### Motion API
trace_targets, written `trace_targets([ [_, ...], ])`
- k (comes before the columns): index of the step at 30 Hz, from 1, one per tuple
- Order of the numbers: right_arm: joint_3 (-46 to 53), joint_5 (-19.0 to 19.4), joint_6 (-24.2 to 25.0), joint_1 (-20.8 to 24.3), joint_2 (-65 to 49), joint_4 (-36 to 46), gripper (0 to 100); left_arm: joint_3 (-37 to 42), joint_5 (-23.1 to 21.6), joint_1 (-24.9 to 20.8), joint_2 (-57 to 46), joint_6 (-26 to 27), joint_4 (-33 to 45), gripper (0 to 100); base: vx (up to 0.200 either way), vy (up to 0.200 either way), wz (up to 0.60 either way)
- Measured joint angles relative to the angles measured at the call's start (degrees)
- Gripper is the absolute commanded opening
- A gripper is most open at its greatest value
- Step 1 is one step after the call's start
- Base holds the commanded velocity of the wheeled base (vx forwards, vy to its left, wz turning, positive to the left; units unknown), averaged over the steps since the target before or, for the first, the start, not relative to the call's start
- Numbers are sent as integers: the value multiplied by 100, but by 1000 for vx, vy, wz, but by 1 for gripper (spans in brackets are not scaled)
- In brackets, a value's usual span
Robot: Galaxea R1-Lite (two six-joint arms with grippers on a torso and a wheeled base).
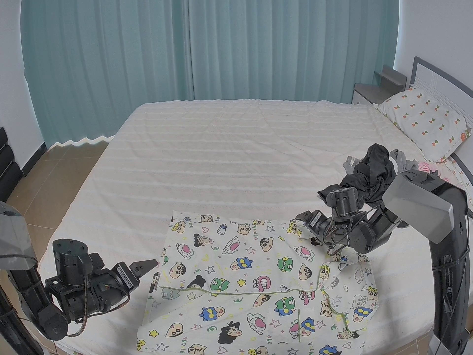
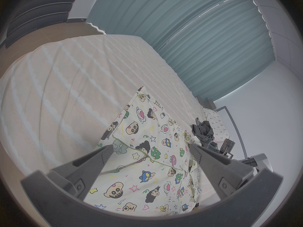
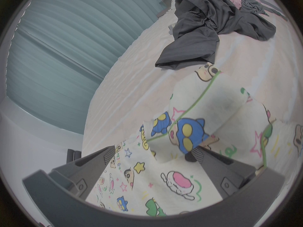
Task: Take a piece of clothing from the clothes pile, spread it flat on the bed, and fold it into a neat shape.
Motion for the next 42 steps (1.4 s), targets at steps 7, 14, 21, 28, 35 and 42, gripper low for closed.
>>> trace_targets([
  [7,-562,-191,-5,-100,251,39,100,0,2,0,62,0,-2,100,0,0,0],
  [14,-1089,-256,-71,-177,405,-730,100,0,9,0,115,2,-28,100,0,0,0],
  [21,-2018,-497,-440,-284,846,-1560,100,0,24,0,158,-7,-88,100,0,0,0],
  [28,-2572,-577,-917,-361,1291,-1932,100,0,28,0,184,-7,-110,100,0,0,0],
  [35,-2071,-394,-1042,-549,1235,-1910,100,0,28,0,197,-13,-112,100,0,0,0],
  [42,-720,684,-1398,-1070,769,-1899,100,2,11,-15,222,-60,-112,100,0,0,0],
])
